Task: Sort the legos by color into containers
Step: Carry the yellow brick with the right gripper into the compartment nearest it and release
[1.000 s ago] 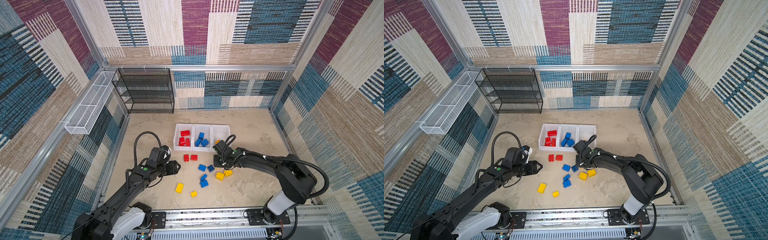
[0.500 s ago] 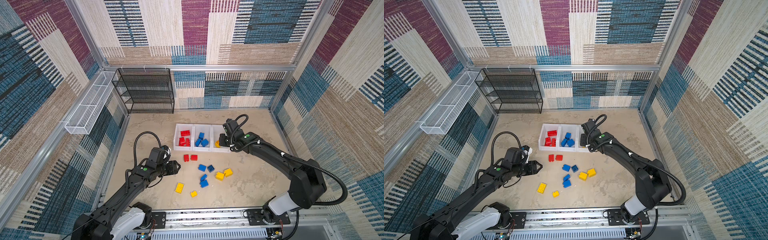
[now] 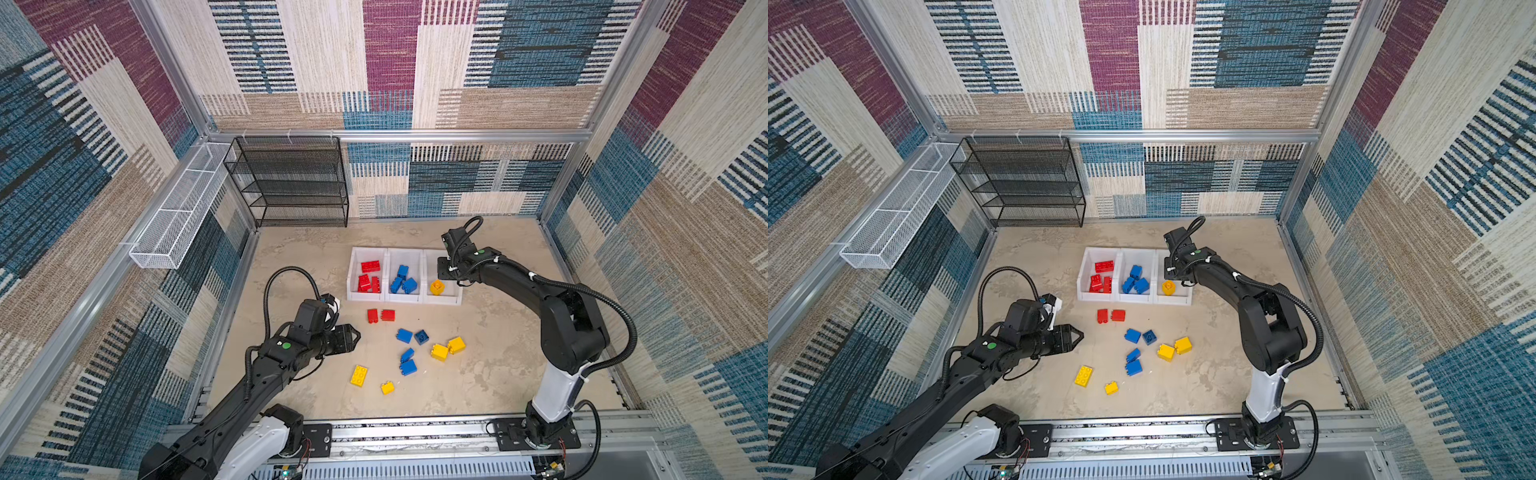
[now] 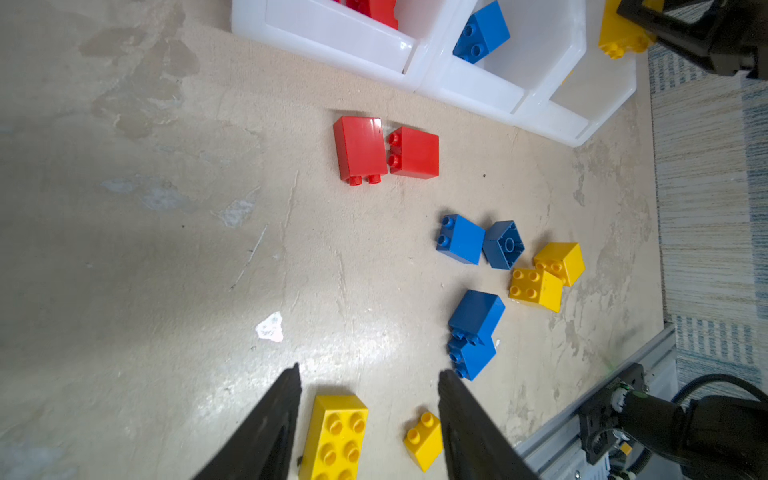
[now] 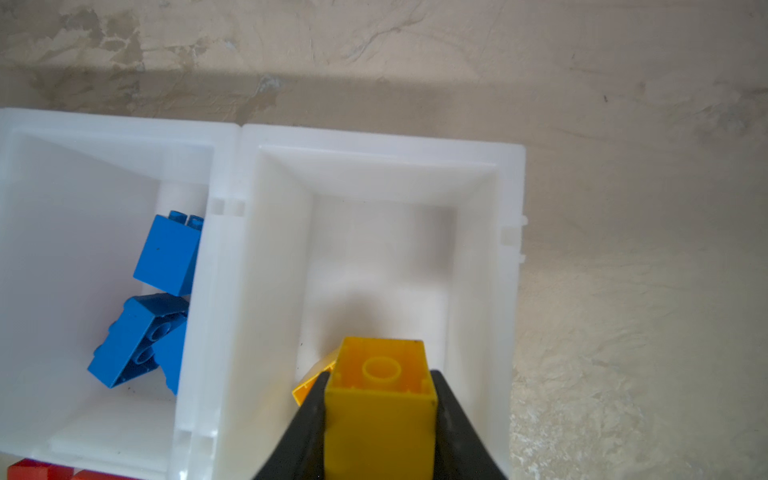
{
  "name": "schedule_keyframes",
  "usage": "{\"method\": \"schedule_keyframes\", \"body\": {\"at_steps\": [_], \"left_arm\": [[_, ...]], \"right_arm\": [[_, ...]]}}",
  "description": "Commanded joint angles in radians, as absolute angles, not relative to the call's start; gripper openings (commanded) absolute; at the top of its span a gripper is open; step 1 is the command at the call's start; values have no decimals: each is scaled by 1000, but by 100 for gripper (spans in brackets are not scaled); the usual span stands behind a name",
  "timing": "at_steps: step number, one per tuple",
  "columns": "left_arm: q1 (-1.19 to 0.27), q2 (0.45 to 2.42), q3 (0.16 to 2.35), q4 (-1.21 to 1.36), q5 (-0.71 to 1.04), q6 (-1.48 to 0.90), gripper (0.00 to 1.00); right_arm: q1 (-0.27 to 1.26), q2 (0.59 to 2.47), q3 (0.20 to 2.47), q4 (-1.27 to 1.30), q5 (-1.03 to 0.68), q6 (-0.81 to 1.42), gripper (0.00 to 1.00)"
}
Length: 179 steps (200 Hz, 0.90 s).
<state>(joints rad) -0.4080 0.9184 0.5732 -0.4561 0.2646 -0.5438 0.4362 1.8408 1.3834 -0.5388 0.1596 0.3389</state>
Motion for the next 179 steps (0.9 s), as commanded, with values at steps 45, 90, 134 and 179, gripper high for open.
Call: {"method": "schedule_keyframes", "body": {"at_steps": [45,90,134,179], "left_arm": [[-411,907,567,-477,255,-561,57],[-416,899,565,-477,255,-559,57],[-430,898,567,-477,253,-557,57],[-475,929,598,-477,231,-530,58]], "right_arm": [[433,1842,1373,-528,179,328,48],[432,1804,1361,-538,182,337,62],[433,1745,1336,-542,171,349,65],[432,1668,1275,-538,138,370,66]]}}
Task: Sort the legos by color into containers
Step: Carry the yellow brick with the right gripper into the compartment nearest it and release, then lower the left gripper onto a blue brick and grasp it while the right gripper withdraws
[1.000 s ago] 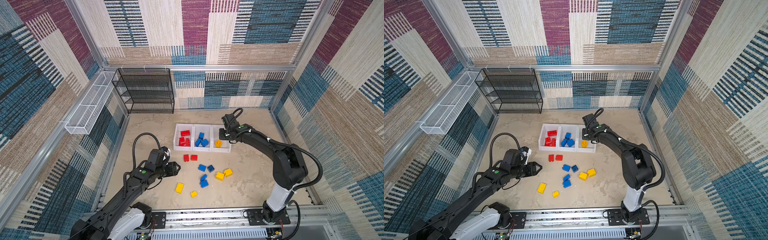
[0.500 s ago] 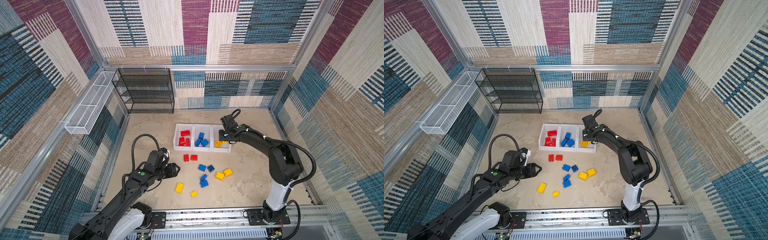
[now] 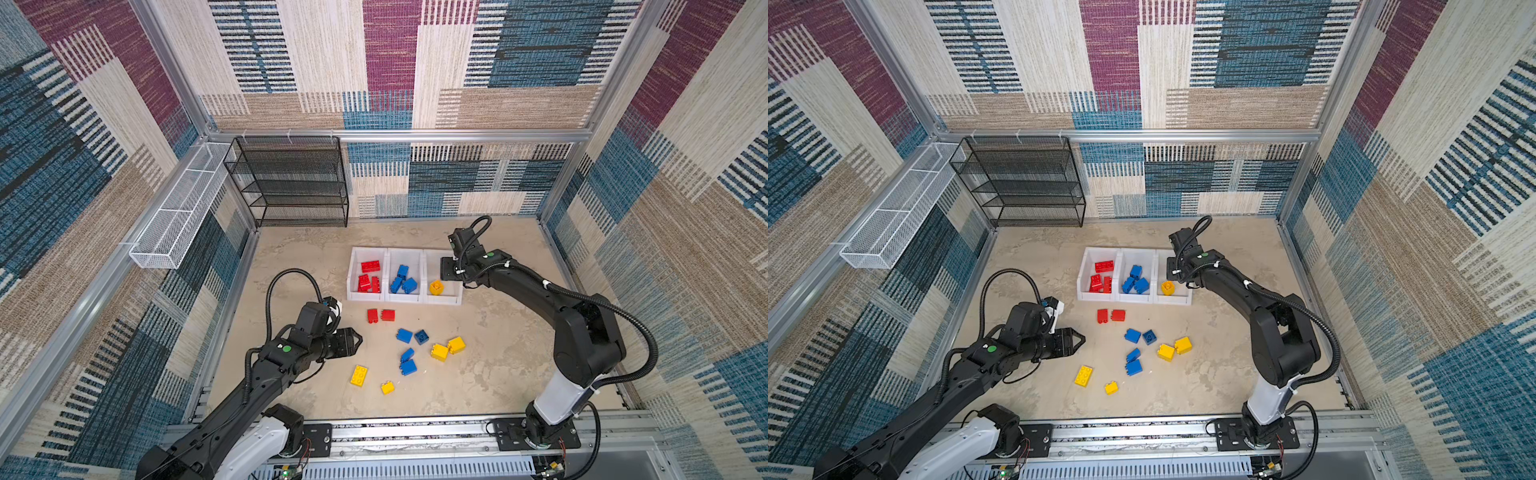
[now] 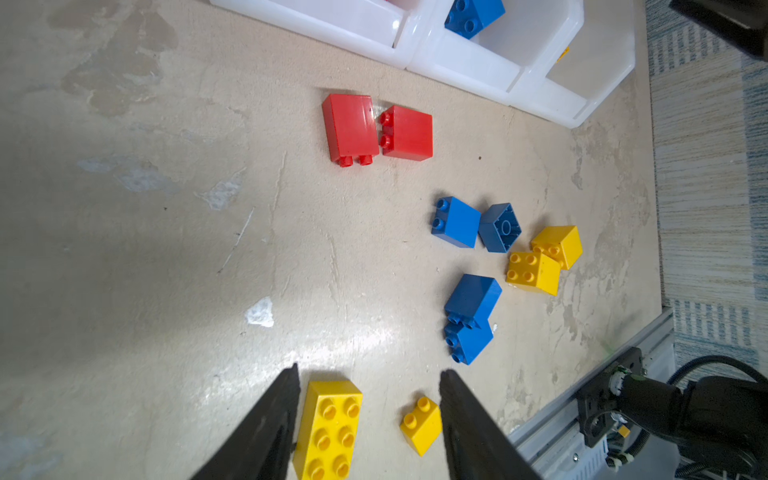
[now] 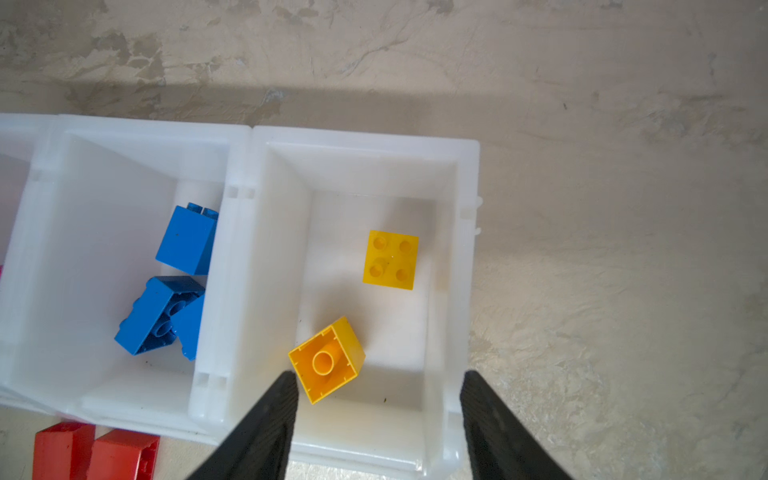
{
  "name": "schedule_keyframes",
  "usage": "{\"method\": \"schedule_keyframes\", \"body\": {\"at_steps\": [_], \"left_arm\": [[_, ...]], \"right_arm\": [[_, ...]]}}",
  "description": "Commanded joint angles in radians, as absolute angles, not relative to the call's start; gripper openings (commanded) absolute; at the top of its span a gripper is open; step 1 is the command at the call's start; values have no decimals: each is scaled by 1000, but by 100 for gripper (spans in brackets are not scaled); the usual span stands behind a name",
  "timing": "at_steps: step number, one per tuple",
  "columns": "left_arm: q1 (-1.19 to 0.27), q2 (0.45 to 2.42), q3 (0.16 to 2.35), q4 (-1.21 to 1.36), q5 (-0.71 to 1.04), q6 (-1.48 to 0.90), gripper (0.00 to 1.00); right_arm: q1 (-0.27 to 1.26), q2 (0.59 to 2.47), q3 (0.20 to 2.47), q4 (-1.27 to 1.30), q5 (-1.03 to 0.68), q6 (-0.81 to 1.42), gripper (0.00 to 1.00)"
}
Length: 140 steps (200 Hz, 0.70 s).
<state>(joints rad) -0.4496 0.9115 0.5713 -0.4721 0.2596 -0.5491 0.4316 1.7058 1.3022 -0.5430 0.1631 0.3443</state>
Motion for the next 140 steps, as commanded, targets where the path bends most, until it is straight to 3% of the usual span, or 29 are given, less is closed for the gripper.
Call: {"method": "schedule_keyframes", "body": {"at_steps": [1,140], "left_arm": [[-477,930,600,-477,230,-529,58],[-827,1477,942,-512,158,-285,54]], "right_arm": [[432,1665,1273,-538,138,370,66],[432,1273,927,-545,128,520,68]]}}
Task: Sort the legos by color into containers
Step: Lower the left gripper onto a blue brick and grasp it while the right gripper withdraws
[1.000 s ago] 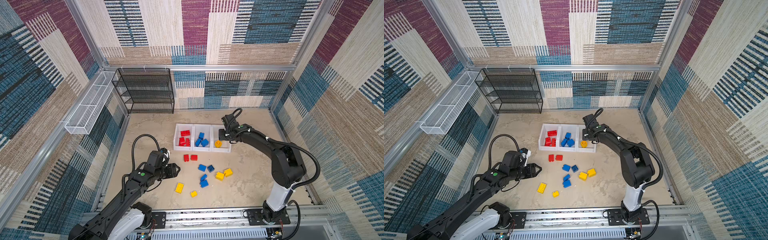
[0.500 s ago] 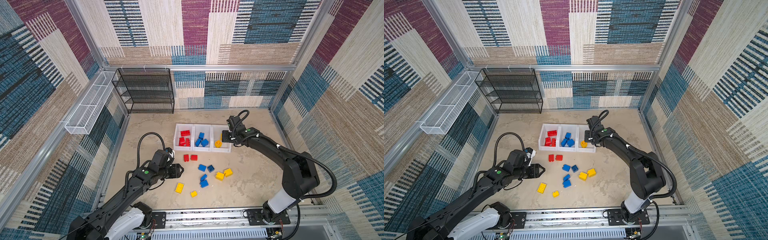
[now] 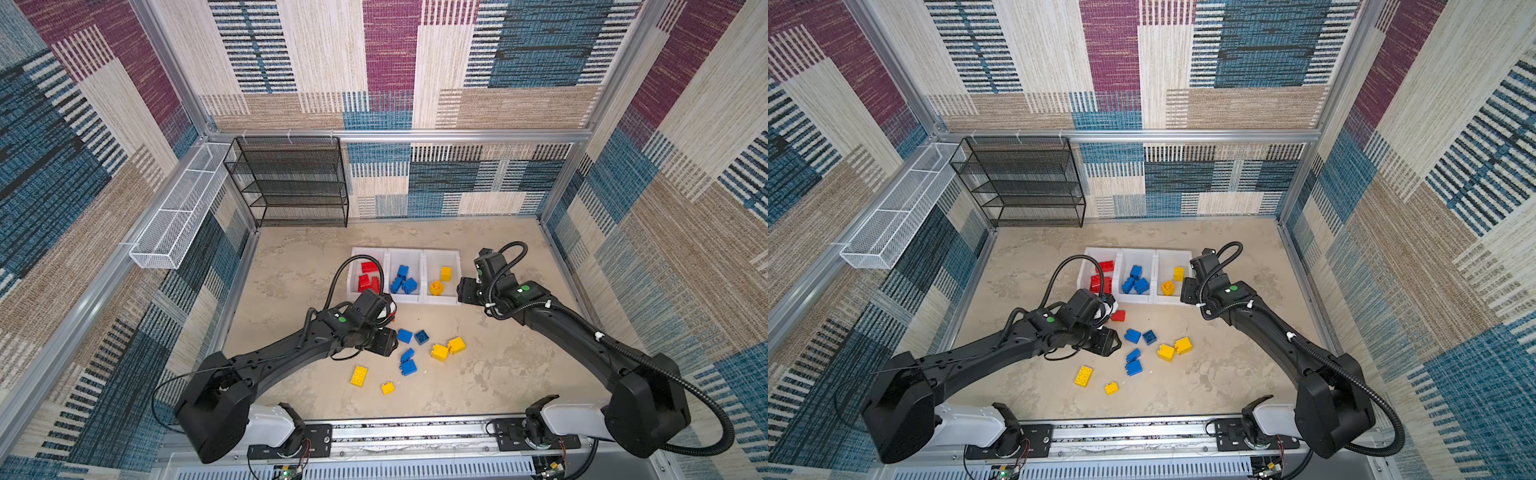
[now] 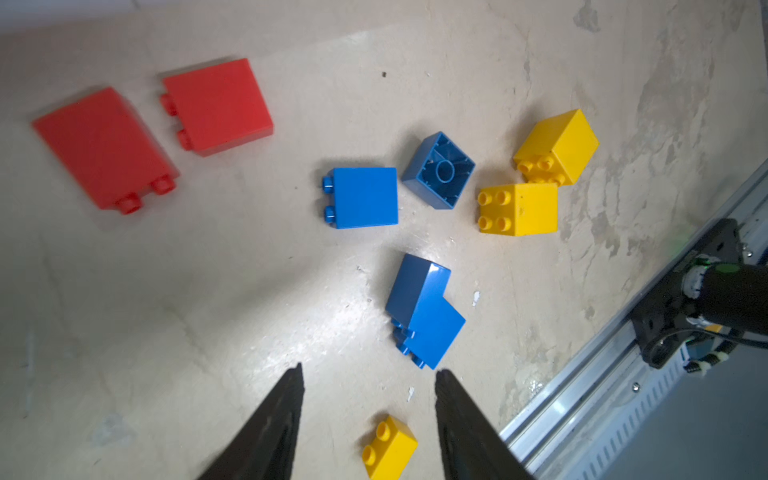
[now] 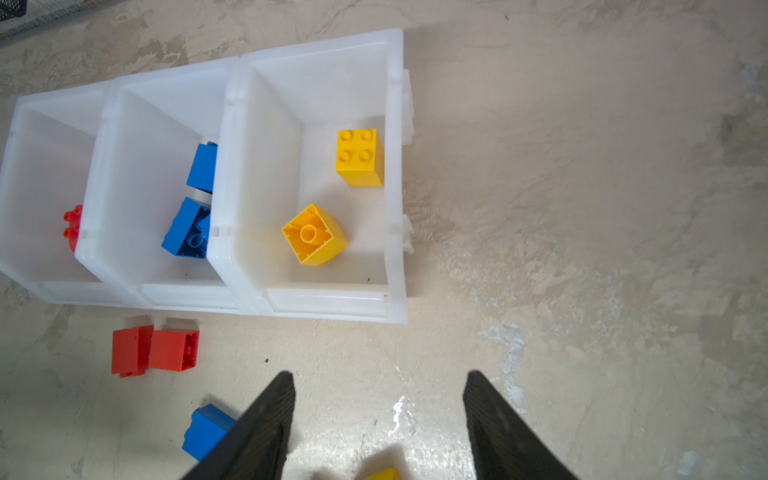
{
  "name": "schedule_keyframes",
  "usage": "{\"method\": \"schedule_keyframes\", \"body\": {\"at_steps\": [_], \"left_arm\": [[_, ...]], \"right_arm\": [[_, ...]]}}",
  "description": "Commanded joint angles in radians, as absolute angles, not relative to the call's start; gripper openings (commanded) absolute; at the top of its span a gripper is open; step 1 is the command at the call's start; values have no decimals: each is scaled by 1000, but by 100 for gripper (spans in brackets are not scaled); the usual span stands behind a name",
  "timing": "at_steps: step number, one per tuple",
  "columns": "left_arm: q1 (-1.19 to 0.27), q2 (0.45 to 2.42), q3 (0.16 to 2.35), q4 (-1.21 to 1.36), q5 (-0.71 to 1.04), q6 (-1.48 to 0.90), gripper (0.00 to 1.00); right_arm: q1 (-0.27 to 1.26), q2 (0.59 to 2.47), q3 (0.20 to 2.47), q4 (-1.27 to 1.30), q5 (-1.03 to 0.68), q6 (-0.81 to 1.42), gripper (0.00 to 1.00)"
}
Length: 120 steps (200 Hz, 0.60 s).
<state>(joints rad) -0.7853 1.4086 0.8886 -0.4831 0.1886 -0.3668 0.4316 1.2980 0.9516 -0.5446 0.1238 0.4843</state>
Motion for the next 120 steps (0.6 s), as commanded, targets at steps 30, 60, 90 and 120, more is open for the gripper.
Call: {"method": "schedule_keyframes", "body": {"at_steps": [30,60,90,120], "left_arm": [[-877,1587,1017,-557,113,-243,52],[-911,1658,1061,-566,99,-213,50],[-938,1717,1101,-583,73,-184,46],[-953,1760,1126,-586,65,-170,37]], "right_arm": [[432,1245,888,-538,126,543,68],[433,1232,864,-534,123,552,68],[433,1221,854,-534,125,558,68],[433,1217,847,-536,130,563,68]]}}
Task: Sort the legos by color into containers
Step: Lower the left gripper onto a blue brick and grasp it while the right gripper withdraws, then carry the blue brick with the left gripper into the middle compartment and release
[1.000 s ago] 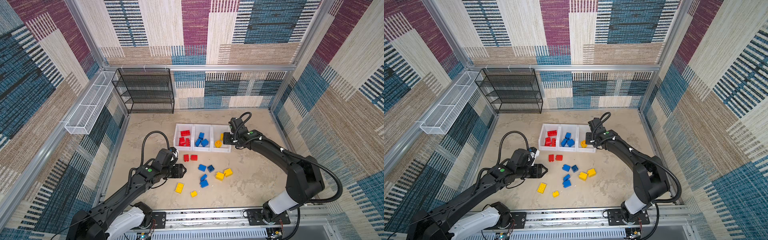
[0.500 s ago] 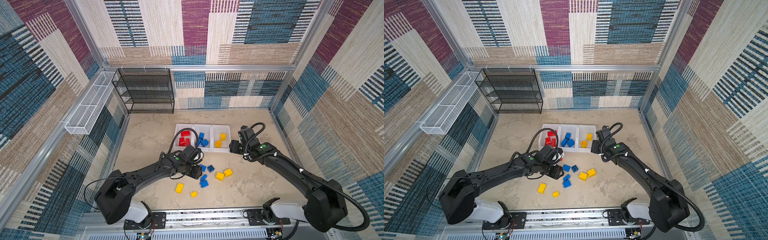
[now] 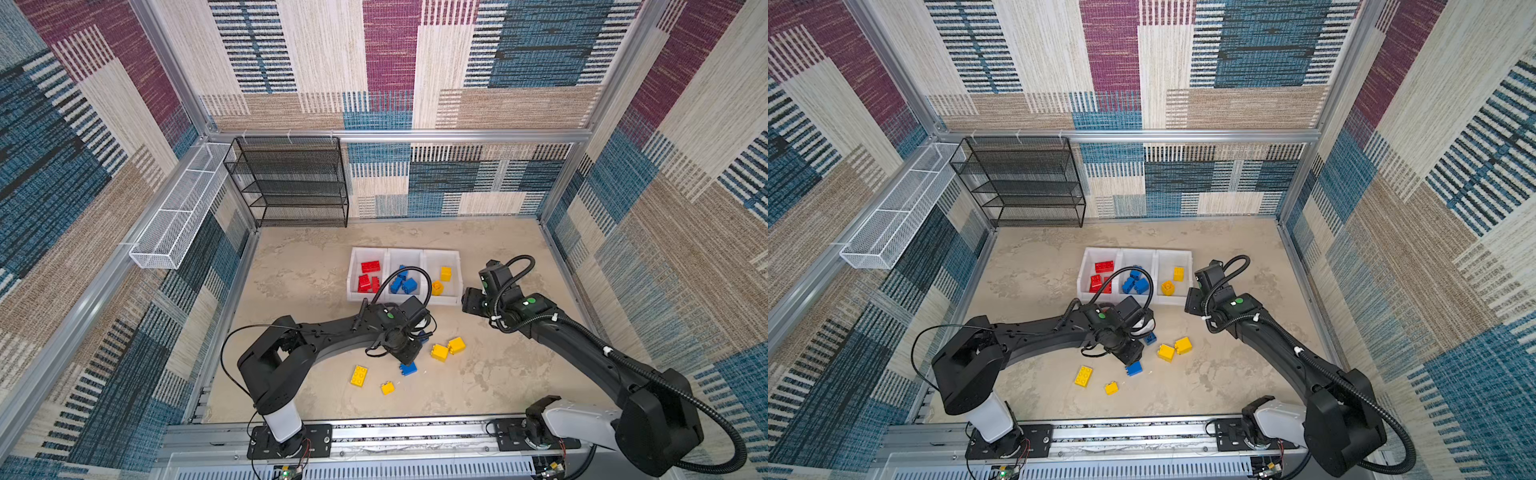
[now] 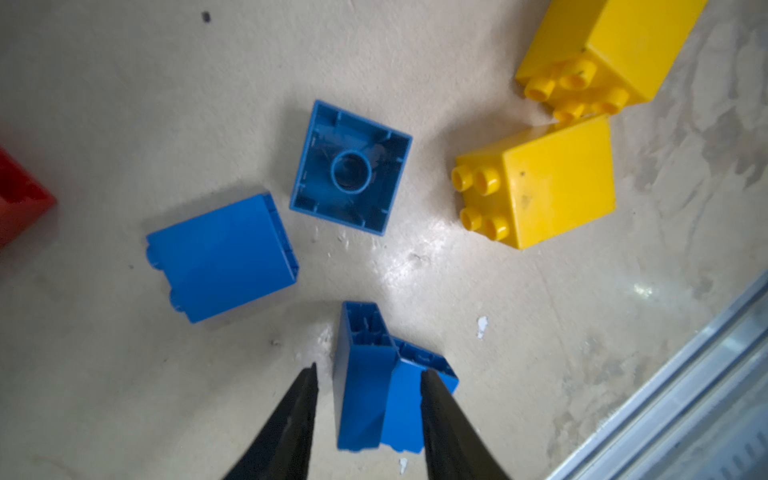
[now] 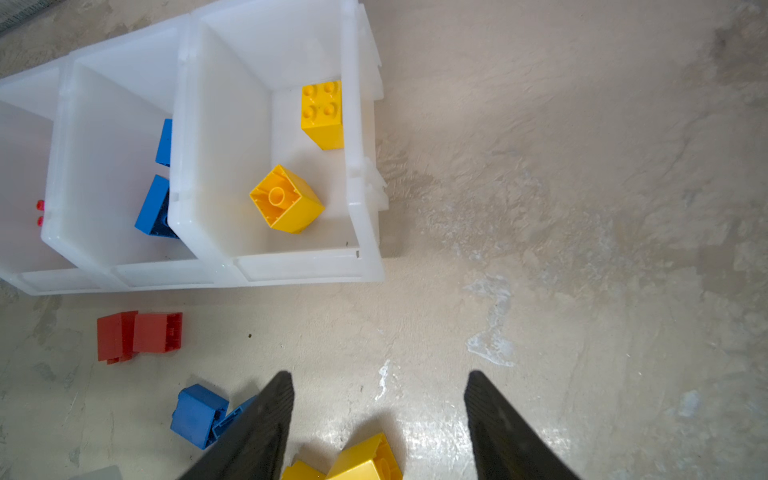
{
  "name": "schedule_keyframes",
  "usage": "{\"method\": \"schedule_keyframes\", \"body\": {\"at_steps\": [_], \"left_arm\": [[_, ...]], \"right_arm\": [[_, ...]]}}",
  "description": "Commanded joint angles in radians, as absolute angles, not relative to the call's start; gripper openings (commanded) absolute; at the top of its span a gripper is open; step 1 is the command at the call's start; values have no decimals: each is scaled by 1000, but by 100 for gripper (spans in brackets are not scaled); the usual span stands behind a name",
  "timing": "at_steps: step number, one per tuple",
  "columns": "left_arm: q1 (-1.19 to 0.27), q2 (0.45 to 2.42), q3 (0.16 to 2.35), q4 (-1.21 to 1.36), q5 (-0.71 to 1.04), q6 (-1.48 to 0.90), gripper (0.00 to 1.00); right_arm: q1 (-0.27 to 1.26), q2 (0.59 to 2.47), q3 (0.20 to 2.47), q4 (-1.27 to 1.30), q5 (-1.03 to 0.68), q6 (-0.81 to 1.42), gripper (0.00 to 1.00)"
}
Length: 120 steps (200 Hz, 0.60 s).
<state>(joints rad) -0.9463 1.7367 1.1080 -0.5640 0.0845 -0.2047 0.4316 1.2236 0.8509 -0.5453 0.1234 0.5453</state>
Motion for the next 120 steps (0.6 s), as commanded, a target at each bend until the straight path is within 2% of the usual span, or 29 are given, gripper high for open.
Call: {"method": "schedule_keyframes", "body": {"at_steps": [1,31,66,120], "left_arm": [[-954,1761,1127,-587,64,-170,37],[-958,1785,1138,-593,49,-170,23],[-959,1800,1151,-610,28,-170,13],[-930,1750,1243,-667,-4,-130,10]], "right_arm": [[432,1217,847,-536,128,563,68],[432,1207,839,-538,130,571,68],[432,1193,831,-544,132,575,68],[432,1172,834,-554,135,577,68]]}}
